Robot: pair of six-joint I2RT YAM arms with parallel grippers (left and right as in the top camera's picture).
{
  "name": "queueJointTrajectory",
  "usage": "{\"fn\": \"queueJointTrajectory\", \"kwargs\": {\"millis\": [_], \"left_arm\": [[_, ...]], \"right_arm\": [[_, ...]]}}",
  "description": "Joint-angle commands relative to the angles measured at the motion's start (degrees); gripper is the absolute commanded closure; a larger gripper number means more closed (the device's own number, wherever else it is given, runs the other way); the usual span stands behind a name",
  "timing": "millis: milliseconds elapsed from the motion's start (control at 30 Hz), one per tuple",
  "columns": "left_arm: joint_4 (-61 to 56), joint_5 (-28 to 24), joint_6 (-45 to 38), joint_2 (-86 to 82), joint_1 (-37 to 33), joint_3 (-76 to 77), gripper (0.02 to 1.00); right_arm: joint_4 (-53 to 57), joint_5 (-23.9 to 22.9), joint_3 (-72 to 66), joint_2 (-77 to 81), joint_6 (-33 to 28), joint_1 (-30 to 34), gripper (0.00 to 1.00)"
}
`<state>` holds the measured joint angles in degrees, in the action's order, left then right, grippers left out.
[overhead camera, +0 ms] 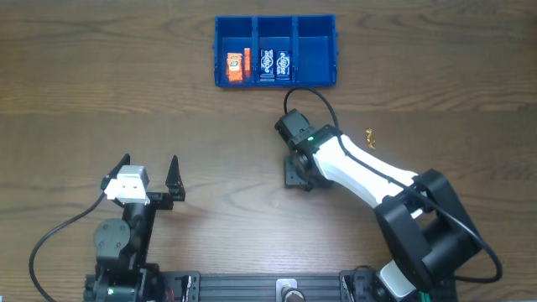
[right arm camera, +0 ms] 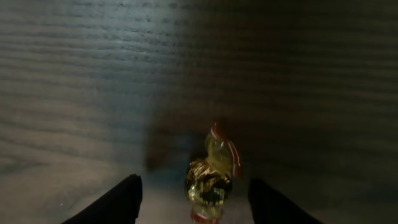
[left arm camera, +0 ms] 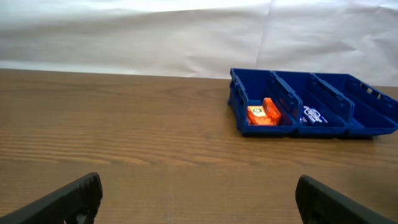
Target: Sort Candies Into Trays
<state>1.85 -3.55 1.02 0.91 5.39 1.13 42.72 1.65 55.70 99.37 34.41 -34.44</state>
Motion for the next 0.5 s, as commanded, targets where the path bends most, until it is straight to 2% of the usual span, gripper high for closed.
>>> {"fn": "queueJointTrajectory", "kwargs": {"millis": [33,100,300,500], "left_arm": [[2.40,-0.50,-0.85,-0.22,-0.22,-0.83,0.020],[2.40,-0.50,-0.87,-0.22,-0.22,-0.83,0.020],[2.40,-0.50,-0.87,-0.22,-0.22,-0.83,0.020],[2.40,-0.50,-0.87,-0.22,-0.22,-0.83,0.023]], "right_arm": [[-0.55,-0.68,-0.33,1.20,0.79,-0.11,0.535],[-0.55,-0.68,-0.33,1.20,0.79,-0.11,0.619],[-0.46,-0.92,-0.33,1.25,0.81,-0.11,0.691],[-0.50,-1.14,-0.33,1.33,1.22,-0.11,0.838]]}}
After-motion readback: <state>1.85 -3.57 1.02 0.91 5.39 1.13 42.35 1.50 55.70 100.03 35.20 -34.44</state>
